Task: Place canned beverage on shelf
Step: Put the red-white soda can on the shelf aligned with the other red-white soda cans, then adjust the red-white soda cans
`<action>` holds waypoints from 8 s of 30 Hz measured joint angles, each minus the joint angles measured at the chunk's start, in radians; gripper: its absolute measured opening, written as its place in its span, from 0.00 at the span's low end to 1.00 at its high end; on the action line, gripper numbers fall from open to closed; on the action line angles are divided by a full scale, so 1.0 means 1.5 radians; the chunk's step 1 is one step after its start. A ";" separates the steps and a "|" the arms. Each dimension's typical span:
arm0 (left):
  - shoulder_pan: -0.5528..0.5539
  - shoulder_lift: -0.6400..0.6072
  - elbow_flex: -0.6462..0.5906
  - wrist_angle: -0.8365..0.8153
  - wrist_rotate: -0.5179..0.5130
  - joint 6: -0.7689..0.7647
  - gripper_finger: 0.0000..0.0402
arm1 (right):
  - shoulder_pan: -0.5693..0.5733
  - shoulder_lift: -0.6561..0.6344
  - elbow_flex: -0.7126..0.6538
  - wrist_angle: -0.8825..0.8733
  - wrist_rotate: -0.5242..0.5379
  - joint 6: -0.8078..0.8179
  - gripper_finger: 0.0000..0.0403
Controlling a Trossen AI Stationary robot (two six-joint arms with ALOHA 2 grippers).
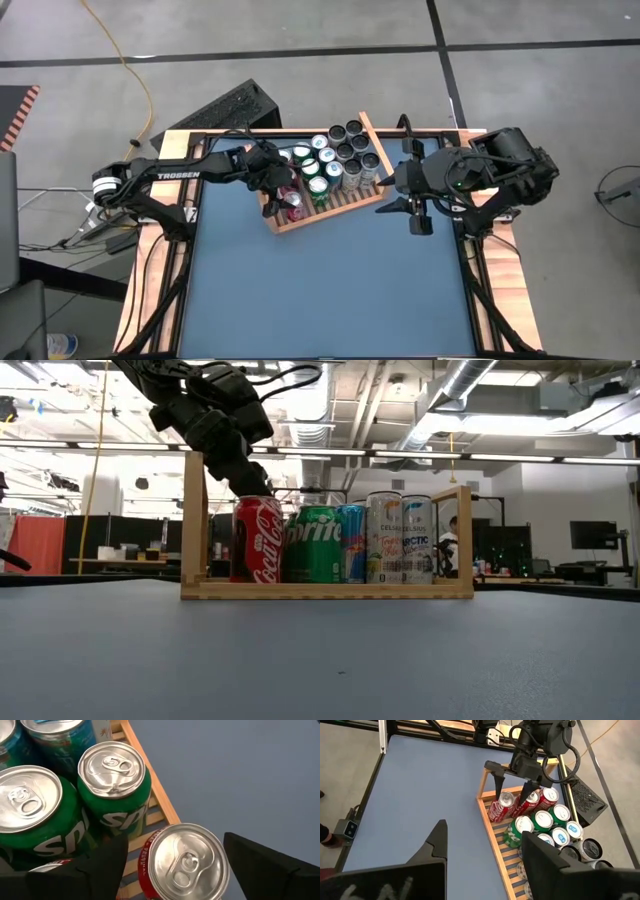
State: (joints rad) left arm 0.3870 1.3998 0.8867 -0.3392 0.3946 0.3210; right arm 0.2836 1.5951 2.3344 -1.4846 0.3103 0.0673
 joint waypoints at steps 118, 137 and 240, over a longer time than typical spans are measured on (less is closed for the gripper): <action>-0.560 -0.091 0.725 -0.573 -0.583 -0.396 0.79 | -0.264 0.451 0.014 0.436 -0.223 -0.384 0.66; -0.559 -0.077 0.726 -0.573 -0.588 -0.423 0.79 | -0.312 0.500 -0.002 0.498 -0.211 -0.398 0.02; -0.611 -0.070 0.726 -0.485 -0.558 -0.316 0.79 | -0.225 0.299 -0.408 0.588 -0.154 -0.300 0.00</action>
State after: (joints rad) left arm -0.5297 1.2945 1.9751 -1.0664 -0.4425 -0.1524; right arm -0.0538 2.0430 1.7229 -0.6030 0.0792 -0.3824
